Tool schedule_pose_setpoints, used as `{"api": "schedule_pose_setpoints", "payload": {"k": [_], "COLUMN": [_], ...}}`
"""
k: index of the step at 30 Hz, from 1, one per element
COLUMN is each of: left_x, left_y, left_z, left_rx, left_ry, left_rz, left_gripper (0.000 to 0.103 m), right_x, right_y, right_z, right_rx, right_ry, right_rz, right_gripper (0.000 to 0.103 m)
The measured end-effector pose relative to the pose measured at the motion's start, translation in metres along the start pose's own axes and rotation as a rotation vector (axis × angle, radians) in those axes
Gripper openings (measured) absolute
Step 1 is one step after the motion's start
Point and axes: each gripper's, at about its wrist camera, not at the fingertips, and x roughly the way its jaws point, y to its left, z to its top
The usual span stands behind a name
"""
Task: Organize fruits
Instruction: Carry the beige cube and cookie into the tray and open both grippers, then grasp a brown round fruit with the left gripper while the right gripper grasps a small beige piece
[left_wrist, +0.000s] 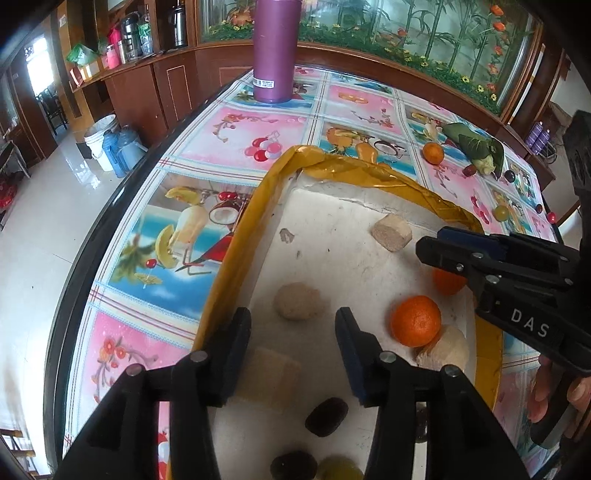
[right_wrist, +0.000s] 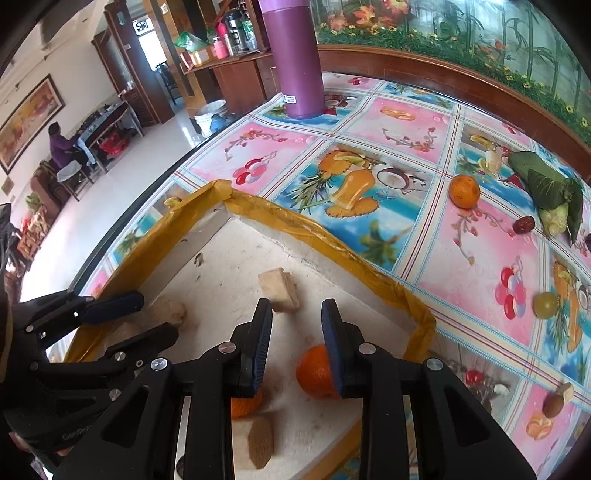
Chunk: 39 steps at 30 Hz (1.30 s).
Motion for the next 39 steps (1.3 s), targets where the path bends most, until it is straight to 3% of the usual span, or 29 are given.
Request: {"api": "schedule_pose_setpoints", "payload": {"k": [4,9,12,18,20,25,27,29,34,39], "left_x": [-0.014,-0.044,-0.058,-0.075,-0.077,-0.078,-0.076,-0.073,-0.067,-0.062], "left_y": [0.002,-0.010,-0.017,-0.043,-0.055,-0.091,-0.107,-0.124,-0.159,-0.181], "left_z": [-0.010,-0.025,-0.032,-0.045,-0.048,-0.058,-0.062,-0.066,-0.075,-0.080], "left_rx": [-0.012,0.039,0.041,0.053,0.067,0.106,0.125,0.147,0.198,0.221], "left_ry": [-0.018,-0.111,-0.140,-0.171,-0.171,-0.158,-0.147,-0.135,-0.106,-0.084], "left_rz": [0.012,0.098,0.091,0.054,0.044,0.002,-0.016,-0.029,-0.047,-0.052], "left_gripper": [0.051,0.063,0.065,0.070,0.070,0.072,0.074,0.074,0.075,0.077], "right_x": [-0.017,-0.041,-0.057,-0.091,-0.099,-0.122,-0.129,-0.136,-0.150,-0.152], "right_y": [0.001,-0.002,-0.003,-0.008,-0.016,-0.047,-0.061,-0.078,-0.121,-0.154], "right_z": [-0.011,-0.030,-0.046,-0.081,-0.095,-0.133,-0.148,-0.161,-0.180,-0.176], "right_rx": [-0.004,0.021,0.030,0.026,0.042,0.115,0.141,0.153,0.203,0.192], "right_ry": [-0.012,-0.031,-0.044,-0.067,-0.058,-0.083,-0.084,-0.080,-0.088,-0.103], "right_rz": [0.004,0.016,-0.009,-0.078,-0.081,-0.125,-0.162,-0.212,-0.237,-0.278], "right_gripper": [0.030,0.038,0.053,0.057,0.065,0.066,0.077,0.081,0.081,0.081]}}
